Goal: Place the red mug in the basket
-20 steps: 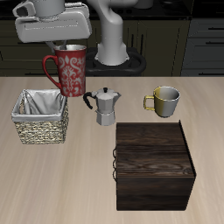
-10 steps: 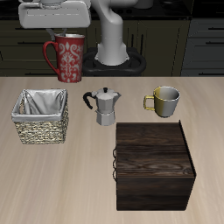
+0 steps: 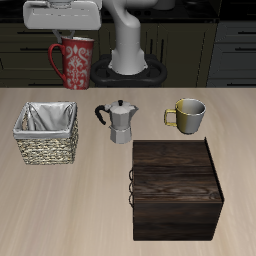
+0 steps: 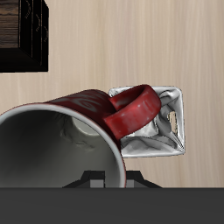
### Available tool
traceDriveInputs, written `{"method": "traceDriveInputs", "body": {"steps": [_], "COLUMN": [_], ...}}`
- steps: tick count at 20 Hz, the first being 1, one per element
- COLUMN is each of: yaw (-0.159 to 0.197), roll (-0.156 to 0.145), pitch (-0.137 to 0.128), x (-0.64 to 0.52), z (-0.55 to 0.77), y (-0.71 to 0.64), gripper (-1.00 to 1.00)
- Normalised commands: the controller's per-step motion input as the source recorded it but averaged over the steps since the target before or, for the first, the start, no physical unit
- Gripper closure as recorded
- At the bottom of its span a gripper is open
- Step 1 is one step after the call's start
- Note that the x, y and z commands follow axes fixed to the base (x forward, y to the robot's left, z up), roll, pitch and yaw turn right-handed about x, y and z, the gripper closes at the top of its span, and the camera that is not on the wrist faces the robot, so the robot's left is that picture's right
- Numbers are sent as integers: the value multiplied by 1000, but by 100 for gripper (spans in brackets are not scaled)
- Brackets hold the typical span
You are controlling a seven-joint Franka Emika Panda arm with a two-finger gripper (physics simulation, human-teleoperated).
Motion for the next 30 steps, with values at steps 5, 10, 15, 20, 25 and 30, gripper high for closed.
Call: {"method": "traceDriveInputs", "body": {"steps": [5,10,15,20,25,30], "yaw": [-25,-14,-21,-17,-22,-40], "roll": [3,-10,-47,-49,-21,-45], "pitch": [0,-19,-27,16,-7,9], "x": [-372,-326,-175,19,-3,10], "z": [-126,-81,8,-64,-4,-55], "y": [-136,-121,-198,-233,-92,-180], "gripper": [100,100,100,100,100,100]}}
